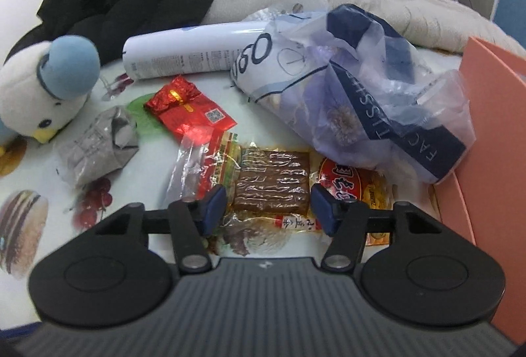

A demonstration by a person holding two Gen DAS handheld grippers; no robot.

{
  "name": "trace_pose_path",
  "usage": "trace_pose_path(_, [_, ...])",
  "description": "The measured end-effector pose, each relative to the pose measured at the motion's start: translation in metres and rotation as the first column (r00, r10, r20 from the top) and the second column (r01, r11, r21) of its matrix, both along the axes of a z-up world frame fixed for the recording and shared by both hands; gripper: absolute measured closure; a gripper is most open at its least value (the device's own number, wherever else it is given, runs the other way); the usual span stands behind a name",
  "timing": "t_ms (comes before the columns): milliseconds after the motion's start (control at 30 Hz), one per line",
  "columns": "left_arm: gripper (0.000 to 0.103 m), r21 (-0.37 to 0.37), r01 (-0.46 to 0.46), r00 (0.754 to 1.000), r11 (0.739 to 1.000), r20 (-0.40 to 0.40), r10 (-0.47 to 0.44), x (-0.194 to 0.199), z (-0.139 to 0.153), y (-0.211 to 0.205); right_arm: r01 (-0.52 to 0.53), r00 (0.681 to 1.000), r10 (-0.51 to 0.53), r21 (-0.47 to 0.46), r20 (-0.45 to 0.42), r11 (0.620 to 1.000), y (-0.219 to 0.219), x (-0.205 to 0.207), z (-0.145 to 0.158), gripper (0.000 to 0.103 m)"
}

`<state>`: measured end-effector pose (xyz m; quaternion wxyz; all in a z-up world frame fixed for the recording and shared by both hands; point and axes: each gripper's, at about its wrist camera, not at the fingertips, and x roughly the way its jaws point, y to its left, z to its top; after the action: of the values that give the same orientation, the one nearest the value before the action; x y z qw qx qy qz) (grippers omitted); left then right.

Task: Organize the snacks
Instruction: 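Grasp the green-labelled pastry pack with the left tool while the right grasps the brown spicy strip pack, then lift both held packs off the sheet toward the pink box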

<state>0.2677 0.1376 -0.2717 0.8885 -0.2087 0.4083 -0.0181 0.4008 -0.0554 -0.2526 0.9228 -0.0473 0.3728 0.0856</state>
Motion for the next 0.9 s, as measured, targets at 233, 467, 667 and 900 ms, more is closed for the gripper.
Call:
trace_pose_path(233, [0.102, -0.027, -0.012, 1.000, 1.000, -0.005, 0.012, -0.016, 0.004, 0.006, -0.043, 0.999, 0.042, -0.033, -0.008, 0.999, -0.003, -0.012, 0.006, 0.051])
trace_pose_path(467, [0.102, -0.024, -0.034, 0.999, 0.999, -0.018, 0.033, -0.051, 0.010, 0.015, -0.093, 0.995, 0.091, -0.055, -0.033, 0.994, -0.006, -0.058, 0.009, 0.052])
trace_pose_path(667, [0.102, -0.025, -0.044, 0.999, 0.999, -0.030, 0.043, -0.087, 0.014, 0.018, -0.125, 0.991, 0.122, -0.069, -0.047, 0.990, -0.009, -0.108, 0.012, 0.052])
trace_pose_path(900, [0.102, -0.012, -0.035, 0.998, 0.999, -0.043, 0.035, -0.127, 0.023, 0.017, -0.155, 0.987, 0.150, -0.085, -0.066, 0.984, -0.016, -0.166, 0.017, 0.052])
